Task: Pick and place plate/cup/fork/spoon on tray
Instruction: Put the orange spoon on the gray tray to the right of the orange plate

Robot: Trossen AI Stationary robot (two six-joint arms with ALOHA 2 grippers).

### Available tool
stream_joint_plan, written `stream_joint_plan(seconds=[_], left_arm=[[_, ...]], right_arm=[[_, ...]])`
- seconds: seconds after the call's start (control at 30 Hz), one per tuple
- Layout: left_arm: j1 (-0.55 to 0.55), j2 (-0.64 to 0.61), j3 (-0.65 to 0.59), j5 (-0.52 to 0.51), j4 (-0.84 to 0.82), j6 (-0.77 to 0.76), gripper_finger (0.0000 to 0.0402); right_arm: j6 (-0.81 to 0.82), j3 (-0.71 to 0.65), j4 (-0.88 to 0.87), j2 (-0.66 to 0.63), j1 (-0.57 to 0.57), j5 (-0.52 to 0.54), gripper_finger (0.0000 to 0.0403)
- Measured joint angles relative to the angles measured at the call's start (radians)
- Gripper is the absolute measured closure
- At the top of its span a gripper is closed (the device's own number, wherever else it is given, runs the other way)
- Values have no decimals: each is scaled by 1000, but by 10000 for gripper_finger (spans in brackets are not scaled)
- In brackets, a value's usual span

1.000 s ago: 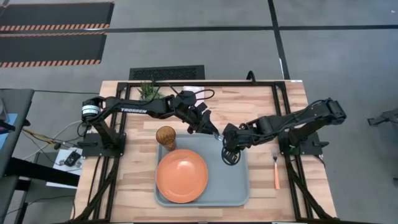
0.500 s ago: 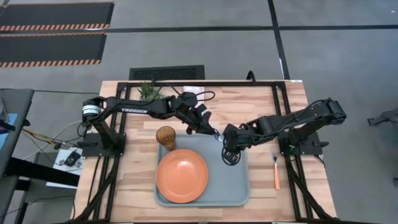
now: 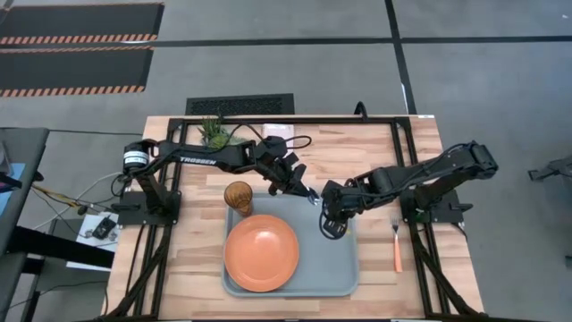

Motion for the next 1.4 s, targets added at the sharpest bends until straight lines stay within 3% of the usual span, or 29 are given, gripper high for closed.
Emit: stream_joint_plan(seconds=[0.27, 0.53, 0.67, 0.83, 1.0, 1.23, 1.4], left_arm=[[-2, 0, 0, -21, 3, 14, 401], [-1, -3, 5, -53, 33, 31, 399], [-1, -3, 4, -54, 13, 50, 400], [-1, -3, 4, -82, -23, 93, 400], [6, -3, 3, -114, -94, 178, 401], [-20, -2, 35, -160, -75, 211, 401], [-26, -1, 173, -185, -311, 366, 402]], right_arm=[[15, 4, -23, -3, 0, -7, 314], [97, 4, -51, -32, 20, -34, 188], [149, 4, -91, -39, 55, -33, 146], [209, 3, -129, -67, 130, -34, 138], [317, 2, -142, -110, 253, -35, 138], [512, 2, -159, -136, 445, -37, 138], [647, 2, -214, -134, 553, -31, 138]])
